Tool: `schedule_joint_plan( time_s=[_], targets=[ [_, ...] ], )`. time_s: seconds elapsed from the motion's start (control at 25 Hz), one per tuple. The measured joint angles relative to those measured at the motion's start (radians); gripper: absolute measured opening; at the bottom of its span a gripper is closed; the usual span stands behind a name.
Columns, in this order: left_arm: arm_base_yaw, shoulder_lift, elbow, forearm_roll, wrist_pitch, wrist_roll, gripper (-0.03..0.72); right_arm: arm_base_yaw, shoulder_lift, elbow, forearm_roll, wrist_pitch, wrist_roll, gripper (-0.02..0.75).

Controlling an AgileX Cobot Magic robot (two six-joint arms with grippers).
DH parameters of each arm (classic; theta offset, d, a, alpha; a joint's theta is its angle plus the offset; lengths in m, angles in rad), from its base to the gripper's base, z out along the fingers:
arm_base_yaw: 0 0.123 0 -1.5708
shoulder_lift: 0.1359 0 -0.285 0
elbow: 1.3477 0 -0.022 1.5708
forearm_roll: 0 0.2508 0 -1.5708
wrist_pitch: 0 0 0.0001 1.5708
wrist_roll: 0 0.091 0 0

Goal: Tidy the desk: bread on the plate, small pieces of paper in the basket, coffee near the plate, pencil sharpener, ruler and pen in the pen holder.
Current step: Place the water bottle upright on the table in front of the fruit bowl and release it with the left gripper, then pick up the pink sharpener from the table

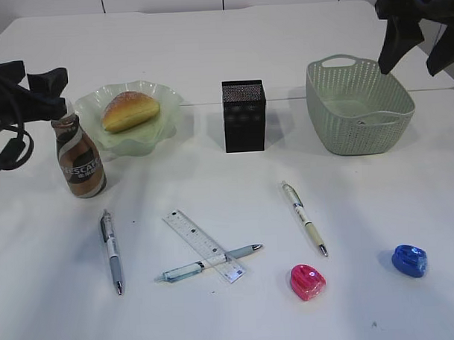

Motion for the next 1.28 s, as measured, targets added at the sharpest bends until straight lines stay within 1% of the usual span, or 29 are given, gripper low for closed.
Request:
schedule_joint_plan(
  time_s=[0.2, 0.36, 0.6, 0.8, 1.0, 1.04, 1.12, 1.16, 1.28],
  targets=[
    [0.000, -0.152, 0.002, 0.000, 0.223, 0.000, 0.473, 0.000, 0.000, 0.000, 0.000, 0.000, 0.000, 0.530],
    [0.000, -0.295, 0.002, -0.002, 0.461, 0.000, 0.470, 0.000, 0.000, 0.000, 0.000, 0.000, 0.000, 0.530],
    [0.000, -0.494, 0.002, -0.024, 0.802, 0.000, 0.442, 0.000, 0.000, 0.000, 0.081, 0.000, 0.000, 0.530],
    [0.000, -0.619, -0.014, -0.063, 1.085, 0.000, 0.430, 0.000, -0.007, 0.028, 0.092, 0.000, 0.000, 0.530],
    [0.000, -0.670, -0.093, -0.077, 1.324, 0.000, 0.430, 0.000, -0.064, 0.161, 0.092, -0.002, 0.000, 0.530],
    [0.000, -0.674, -0.111, -0.078, 1.353, 0.000, 0.430, 0.000, -0.064, 0.161, 0.092, -0.002, 0.000, 0.530],
    [0.000, -0.677, -0.141, -0.080, 1.399, 0.000, 0.430, 0.000, -0.106, 0.279, 0.092, -0.004, 0.000, 0.530],
    [0.000, -0.677, -0.156, -0.080, 1.412, 0.000, 0.430, 0.000, -0.110, 0.291, 0.092, -0.004, 0.000, 0.530],
    [0.000, -0.677, -0.192, -0.082, 1.442, 0.000, 0.430, 0.000, -0.149, 0.400, 0.082, -0.008, -0.002, 0.530]
  ],
)
